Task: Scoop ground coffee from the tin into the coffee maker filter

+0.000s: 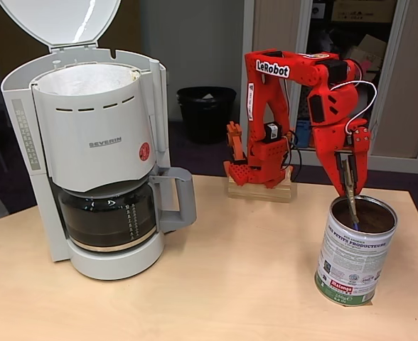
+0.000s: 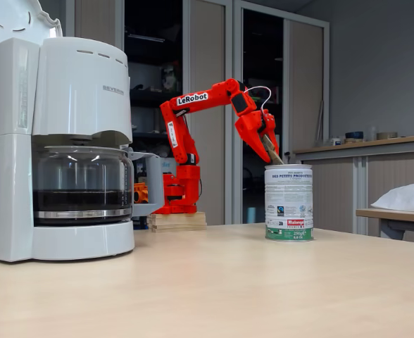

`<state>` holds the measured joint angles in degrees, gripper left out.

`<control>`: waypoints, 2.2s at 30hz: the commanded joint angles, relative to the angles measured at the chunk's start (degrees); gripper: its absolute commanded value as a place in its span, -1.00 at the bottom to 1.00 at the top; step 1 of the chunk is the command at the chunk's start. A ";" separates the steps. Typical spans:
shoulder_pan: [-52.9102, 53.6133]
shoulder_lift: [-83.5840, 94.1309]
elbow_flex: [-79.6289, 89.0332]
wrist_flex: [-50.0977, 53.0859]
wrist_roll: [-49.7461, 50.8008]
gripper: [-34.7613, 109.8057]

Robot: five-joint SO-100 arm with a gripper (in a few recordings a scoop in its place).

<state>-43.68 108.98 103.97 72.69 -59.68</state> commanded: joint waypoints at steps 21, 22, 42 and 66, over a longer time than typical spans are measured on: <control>-9.84 -3.43 -11.34 7.29 13.62 -0.52; -9.93 -3.43 -11.60 7.29 14.68 -0.52; -12.39 8.35 6.94 -15.73 51.50 -0.52; -9.58 40.69 34.19 -26.28 56.78 -0.52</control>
<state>-53.70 145.81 136.85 46.76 -2.37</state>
